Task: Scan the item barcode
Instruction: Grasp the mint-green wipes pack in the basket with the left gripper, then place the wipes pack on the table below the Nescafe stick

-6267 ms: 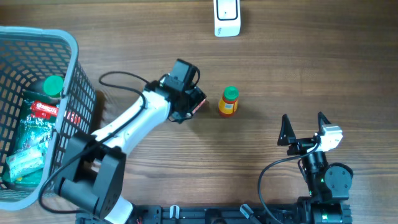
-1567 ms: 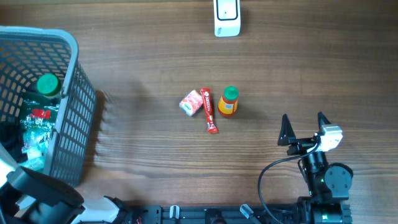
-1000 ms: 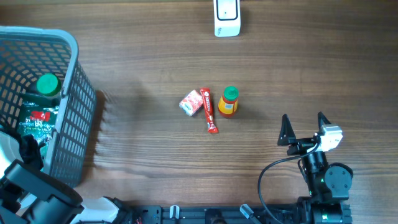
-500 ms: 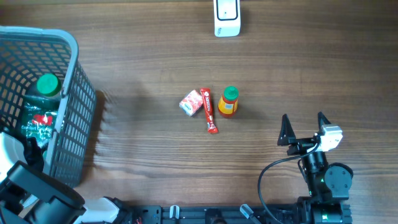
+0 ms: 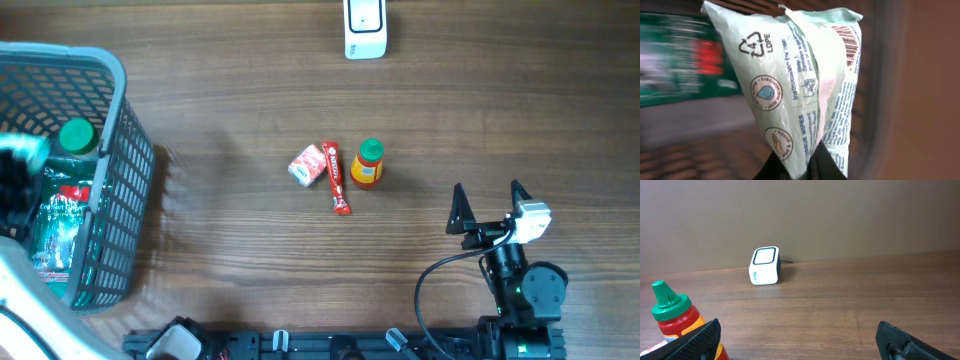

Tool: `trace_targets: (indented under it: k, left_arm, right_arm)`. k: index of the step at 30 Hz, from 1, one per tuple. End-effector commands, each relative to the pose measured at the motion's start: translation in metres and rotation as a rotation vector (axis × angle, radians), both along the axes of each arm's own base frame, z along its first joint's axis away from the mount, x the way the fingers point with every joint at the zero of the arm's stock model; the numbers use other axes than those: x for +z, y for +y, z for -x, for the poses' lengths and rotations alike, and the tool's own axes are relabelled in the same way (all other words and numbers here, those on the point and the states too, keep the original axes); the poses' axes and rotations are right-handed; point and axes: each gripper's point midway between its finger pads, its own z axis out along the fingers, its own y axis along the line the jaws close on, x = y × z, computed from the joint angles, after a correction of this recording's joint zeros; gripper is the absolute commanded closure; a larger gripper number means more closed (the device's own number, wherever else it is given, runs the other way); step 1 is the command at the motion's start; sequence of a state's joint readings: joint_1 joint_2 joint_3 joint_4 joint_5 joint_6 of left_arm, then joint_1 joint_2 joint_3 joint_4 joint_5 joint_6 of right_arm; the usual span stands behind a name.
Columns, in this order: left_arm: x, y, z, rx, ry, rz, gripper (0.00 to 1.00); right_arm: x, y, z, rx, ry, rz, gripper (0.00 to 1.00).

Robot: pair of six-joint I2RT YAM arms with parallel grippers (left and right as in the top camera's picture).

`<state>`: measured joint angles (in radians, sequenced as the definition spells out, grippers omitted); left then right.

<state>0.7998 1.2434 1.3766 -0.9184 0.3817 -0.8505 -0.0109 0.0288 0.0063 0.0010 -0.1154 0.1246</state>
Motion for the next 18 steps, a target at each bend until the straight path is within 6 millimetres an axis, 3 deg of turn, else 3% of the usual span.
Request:
trace_targets:
  k: [1,4,7,9,13,16,18]
  left_arm:
    - [0.066,-0.087,-0.027,-0.327,-0.23,-0.091,0.96]
    - [0.089,-0.149,-0.032,-0.461,-0.276,-0.213,0.96]
    - [0.08,-0.198,-0.034,-0.58,-0.225,-0.284,0.96]
    - [0.058,-0.232,-0.034,-0.664,-0.146,-0.31,0.96]
    - [-0.012,-0.322,-0.035,-0.902,0.04,-0.334,0.96]
    - [-0.065,-0.365,-0.026,-0.926,0.196,-0.309,0.96]
    - [-0.093,-0.377,-0.02,-0.913,0.281,-0.326,0.96]
  right_arm:
    - [0.002,0.002,0.001,0.013,-0.013,0.019,0.0]
    - [0.002,0.002,0.001,0.013,-0.013,0.019,0.0]
    - [0.002,0.002,0.001,0.013,-0.013,0.019,0.0]
    - [0.002,0.002,0.001,0.013,-0.013,0.019,0.0]
    - [0.002,0.002,0.001,0.013,-0.013,0.019,0.0]
    - [0.002,0.002,0.001,0.013,-0.013,0.019,0.0]
    - [0.002,0.002,0.001,0.013,-0.013,0.019,0.0]
